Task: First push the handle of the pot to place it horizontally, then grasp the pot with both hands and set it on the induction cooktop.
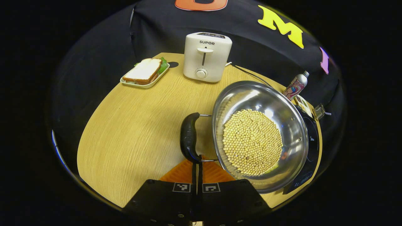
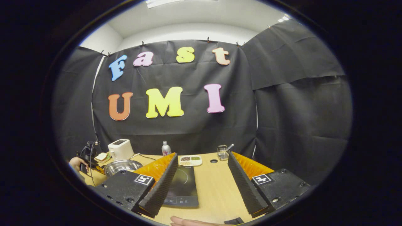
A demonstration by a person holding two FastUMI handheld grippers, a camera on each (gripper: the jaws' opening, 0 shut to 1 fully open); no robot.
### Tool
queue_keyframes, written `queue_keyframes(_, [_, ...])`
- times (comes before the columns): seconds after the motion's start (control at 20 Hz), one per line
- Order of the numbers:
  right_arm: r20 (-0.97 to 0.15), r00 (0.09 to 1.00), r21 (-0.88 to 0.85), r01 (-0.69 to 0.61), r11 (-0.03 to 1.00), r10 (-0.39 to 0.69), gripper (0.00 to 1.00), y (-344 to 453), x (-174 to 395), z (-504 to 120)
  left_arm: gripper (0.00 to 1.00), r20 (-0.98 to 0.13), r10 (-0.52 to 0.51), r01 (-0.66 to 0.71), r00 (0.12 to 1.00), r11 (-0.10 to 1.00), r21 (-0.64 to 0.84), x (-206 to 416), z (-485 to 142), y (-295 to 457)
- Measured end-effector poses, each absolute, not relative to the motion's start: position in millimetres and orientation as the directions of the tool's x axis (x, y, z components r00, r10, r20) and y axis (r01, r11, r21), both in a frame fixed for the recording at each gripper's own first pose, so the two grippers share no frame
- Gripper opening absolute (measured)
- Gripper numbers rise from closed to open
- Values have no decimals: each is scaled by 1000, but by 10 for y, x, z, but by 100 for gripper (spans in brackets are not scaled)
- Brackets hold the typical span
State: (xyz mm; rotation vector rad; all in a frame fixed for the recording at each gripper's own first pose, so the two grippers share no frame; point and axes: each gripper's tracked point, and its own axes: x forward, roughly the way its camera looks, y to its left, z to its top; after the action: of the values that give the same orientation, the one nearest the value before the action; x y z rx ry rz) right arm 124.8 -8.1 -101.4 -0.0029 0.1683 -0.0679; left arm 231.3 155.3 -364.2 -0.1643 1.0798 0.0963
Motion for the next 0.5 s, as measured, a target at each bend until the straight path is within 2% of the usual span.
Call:
queue_keyframes(0.05, [-181,981,-9,68,998,-69,96,-70,1282,-1076,0,-884,-4,-161,468,983,-90,2355,-3632,1570])
queue_keyframes(0.15, [-202,977,-19,70,997,-73,96,-53,1357,-1180,0,-882,-1,-165,470,982,-89,2433,-3636,1593])
queue_keyframes(0.2, [-212,975,-25,71,997,-74,100,-43,1385,-1231,0,-882,5,-164,472,983,-82,2475,-3651,1605])
queue_keyframes(0.25, [-219,973,-29,68,997,-73,96,-21,1411,-1262,0,-881,12,-162,473,984,-74,2506,-3659,1617])
queue_keyframes(0.4, [-234,970,-35,62,997,-69,97,20,1453,-1335,0,-880,26,-160,475,985,-57,2574,-3667,1636])
queue_keyframes(0.45, [-235,969,-37,63,997,-70,97,32,1456,-1338,10,-880,28,-159,475,986,-54,2584,-3665,1640])
queue_keyframes(0.5, [-236,969,-37,64,997,-71,97,31,1460,-1346,0,-879,28,-157,475,986,-53,2594,-3665,1642])
